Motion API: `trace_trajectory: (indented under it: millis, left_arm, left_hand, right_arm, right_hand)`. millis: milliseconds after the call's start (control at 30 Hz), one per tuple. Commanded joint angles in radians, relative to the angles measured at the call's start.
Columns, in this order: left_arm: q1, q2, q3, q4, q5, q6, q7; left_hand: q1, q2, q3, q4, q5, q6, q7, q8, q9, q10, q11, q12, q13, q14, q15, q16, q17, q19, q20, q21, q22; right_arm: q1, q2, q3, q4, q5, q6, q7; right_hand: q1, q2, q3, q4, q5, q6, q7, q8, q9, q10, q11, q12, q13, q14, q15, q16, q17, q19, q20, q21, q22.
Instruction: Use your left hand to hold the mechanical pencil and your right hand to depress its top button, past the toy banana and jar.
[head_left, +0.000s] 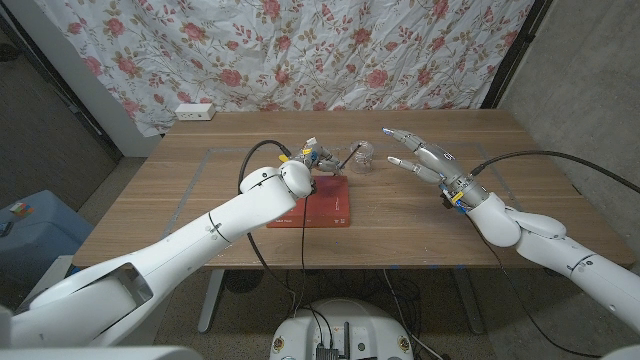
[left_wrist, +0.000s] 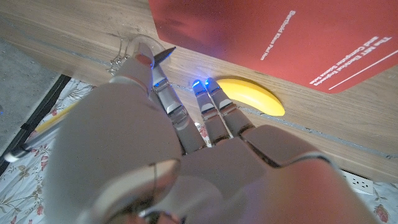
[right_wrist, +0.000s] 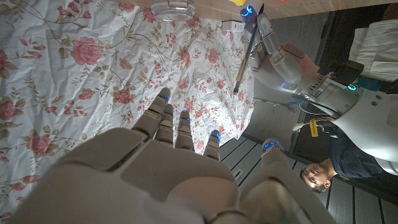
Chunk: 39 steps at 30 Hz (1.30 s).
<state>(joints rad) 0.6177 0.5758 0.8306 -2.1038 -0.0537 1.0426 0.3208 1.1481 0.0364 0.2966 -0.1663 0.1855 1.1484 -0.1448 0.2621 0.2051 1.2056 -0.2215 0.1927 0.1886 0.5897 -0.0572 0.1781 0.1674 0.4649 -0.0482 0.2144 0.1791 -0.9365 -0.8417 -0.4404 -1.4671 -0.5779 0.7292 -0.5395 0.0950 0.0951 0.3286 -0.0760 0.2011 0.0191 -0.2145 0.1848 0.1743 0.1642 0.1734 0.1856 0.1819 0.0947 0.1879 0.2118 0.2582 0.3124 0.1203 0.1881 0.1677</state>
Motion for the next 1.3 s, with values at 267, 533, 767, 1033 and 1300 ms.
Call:
trace_trajectory:
  millis: [267,533,767,1033,1300]
  left_arm:
    - [-0.033,0.018,0.025,0.013,-0.014,-0.013,-0.005]
    - [-0.035,0.013,0.025,0.014,-0.017,-0.006,0.0]
    - [-0.04,0.012,0.03,0.016,-0.017,-0.002,-0.001]
    - [-0.04,0.006,0.026,0.025,-0.021,-0.007,0.003]
    - [-0.036,0.001,0.019,0.032,-0.028,-0.019,0.005]
  left_hand:
    - [0.004,0.012,-0.007,0.0,0.004,-0.001,0.004,-0.006,0.001,0.009,-0.004,0.005,0.005,0.011,-0.166,0.003,0.003,0.006,-0.069,0.003,0.003]
    - [0.005,0.013,-0.008,0.0,0.004,0.0,0.003,-0.006,0.001,0.009,-0.004,0.005,0.005,0.012,-0.166,0.002,0.003,0.005,-0.07,0.002,0.003]
    - [0.005,0.013,-0.009,0.0,0.004,0.0,0.001,-0.006,0.002,0.01,-0.004,0.005,0.005,0.011,-0.166,0.002,0.003,0.005,-0.07,0.002,0.003]
    - [0.005,0.013,-0.01,0.0,0.004,0.001,0.001,-0.005,0.003,0.011,-0.004,0.005,0.005,0.011,-0.166,0.002,0.003,0.005,-0.07,0.002,0.003]
    - [0.006,0.014,-0.011,0.0,0.004,0.0,0.003,-0.005,0.004,0.011,-0.004,0.005,0.005,0.012,-0.167,0.003,0.003,0.005,-0.07,0.002,0.003]
  right_arm:
    - [0.043,0.009,-0.035,0.008,-0.007,0.005,0.042]
    - [0.048,0.011,-0.043,-0.001,-0.012,-0.013,0.054]
    - [0.065,0.018,-0.056,0.009,-0.011,-0.005,0.065]
    - [0.085,0.024,-0.068,0.02,-0.003,-0.003,0.087]
    - [0.089,0.027,-0.074,0.012,0.005,-0.011,0.106]
  right_hand:
    - [-0.004,0.012,0.006,0.0,0.006,0.006,-0.006,0.006,0.006,0.003,0.005,0.006,0.001,0.002,0.0,0.01,0.003,0.006,0.005,0.002,0.001]
    - [-0.005,0.013,0.007,0.0,0.006,0.013,-0.006,0.007,0.006,0.0,0.003,0.005,0.0,-0.002,0.0,0.009,0.004,0.002,0.005,0.0,0.001]
    - [-0.007,0.015,0.007,0.001,0.006,0.018,-0.006,0.009,0.006,-0.002,0.002,0.004,0.0,-0.004,-0.002,0.008,0.005,0.0,0.005,0.0,0.001]
    - [-0.009,0.015,0.007,0.001,0.006,0.024,-0.006,0.01,0.006,-0.004,0.003,0.004,0.0,-0.009,-0.001,0.007,0.007,-0.002,0.004,0.0,0.001]
    - [-0.012,0.016,0.007,0.002,0.006,0.029,-0.006,0.01,0.006,-0.012,0.0,0.001,0.0,-0.013,-0.001,0.007,0.008,-0.004,0.001,-0.001,0.001]
